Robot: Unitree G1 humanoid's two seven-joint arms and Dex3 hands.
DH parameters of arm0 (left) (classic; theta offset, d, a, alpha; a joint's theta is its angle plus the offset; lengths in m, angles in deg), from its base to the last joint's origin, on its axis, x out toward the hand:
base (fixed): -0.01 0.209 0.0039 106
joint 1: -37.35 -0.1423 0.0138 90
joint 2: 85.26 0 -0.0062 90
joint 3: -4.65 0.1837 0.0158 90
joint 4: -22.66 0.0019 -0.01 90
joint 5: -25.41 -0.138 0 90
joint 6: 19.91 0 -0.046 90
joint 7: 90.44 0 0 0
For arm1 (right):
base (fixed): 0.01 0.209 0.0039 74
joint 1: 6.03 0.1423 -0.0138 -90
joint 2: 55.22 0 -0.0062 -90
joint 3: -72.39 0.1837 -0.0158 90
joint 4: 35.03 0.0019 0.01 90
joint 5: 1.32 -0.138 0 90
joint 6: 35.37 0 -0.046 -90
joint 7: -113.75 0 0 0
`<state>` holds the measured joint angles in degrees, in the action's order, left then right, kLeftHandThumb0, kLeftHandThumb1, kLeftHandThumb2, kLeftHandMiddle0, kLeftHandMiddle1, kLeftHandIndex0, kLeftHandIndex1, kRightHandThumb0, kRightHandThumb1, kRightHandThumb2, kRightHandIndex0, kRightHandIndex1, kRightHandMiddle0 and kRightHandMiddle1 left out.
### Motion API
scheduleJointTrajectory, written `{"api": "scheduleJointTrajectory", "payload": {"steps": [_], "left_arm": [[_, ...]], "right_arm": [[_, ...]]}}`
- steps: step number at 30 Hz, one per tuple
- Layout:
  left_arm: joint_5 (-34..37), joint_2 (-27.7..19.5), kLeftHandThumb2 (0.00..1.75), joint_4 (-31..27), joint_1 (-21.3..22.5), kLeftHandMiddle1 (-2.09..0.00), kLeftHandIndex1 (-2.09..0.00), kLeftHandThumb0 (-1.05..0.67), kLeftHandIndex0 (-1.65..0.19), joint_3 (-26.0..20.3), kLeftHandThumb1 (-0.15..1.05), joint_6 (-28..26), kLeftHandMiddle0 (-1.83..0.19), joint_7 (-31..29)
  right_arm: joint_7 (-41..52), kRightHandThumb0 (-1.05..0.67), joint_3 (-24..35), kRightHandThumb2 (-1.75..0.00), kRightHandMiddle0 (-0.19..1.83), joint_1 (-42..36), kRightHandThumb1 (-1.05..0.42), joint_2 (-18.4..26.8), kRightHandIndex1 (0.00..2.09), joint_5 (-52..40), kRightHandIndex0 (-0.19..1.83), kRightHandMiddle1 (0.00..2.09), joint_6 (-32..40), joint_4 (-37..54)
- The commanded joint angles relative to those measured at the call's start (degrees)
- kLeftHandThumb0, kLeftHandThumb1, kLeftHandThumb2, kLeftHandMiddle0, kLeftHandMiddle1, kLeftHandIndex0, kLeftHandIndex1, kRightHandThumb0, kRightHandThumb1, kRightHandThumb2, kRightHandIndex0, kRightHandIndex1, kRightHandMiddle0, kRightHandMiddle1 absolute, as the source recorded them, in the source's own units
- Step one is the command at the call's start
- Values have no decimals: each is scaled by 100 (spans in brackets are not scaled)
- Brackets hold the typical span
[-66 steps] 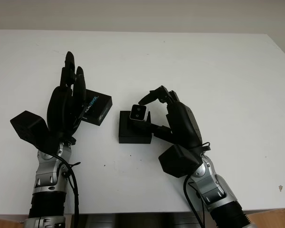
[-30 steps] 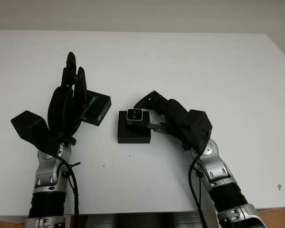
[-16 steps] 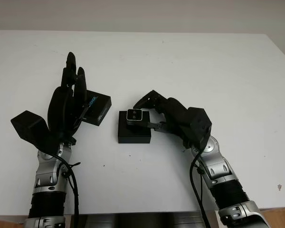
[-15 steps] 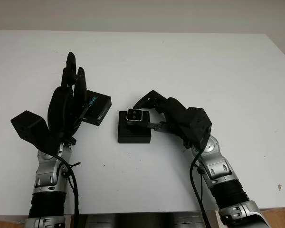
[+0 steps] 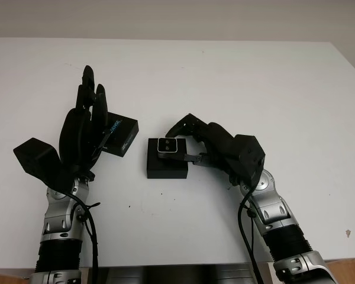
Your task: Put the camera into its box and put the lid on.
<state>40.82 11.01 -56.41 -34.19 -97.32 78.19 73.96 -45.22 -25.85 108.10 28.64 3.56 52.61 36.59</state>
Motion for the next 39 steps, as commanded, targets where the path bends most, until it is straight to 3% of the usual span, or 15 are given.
{"api": "scheduleJointTrajectory", "payload": {"steps": [1, 20, 27, 30, 35, 39], "left_arm": [[-7, -33, 56, -69, -67, 0, 0, -73, 19, 8, 105, 14, 19, -19], [-15, -14, 56, -76, -73, 0, 0, -73, 19, -2, 105, 58, 19, 3], [-15, 4, 56, -100, -89, 0, 0, -73, 19, -5, 105, 57, 19, 51], [-25, -12, 56, -93, -94, 0, 0, -74, 19, -2, 105, 70, 19, 49], [-9, -18, 55, -85, -87, 0, 0, -74, 19, -9, 105, 59, 19, 41], [5, -16, 55, -85, -81, 0, 0, -74, 19, -6, 105, 43, 19, 29]], "right_arm": [[50, -50, -61, -6, 33, -156, -102, 58, 86, 23, -1, 170, 22, -40], [-19, -48, -105, -5, 32, -209, -101, 149, 90, 215, -2, 170, -101, -79], [-217, -51, -325, -5, 31, -222, -102, 311, 82, 696, 0, 167, -260, -2], [-176, -52, -374, -5, 23, -246, -102, 346, 69, 750, -1, 147, -194, 58], [-164, -57, -524, -5, 7, -265, -99, 444, 23, 978, -1, 83, -198, 192], [-135, -55, -584, -5, 5, -285, -96, 477, 8, 1059, -6, 52, -227, 246]]}}
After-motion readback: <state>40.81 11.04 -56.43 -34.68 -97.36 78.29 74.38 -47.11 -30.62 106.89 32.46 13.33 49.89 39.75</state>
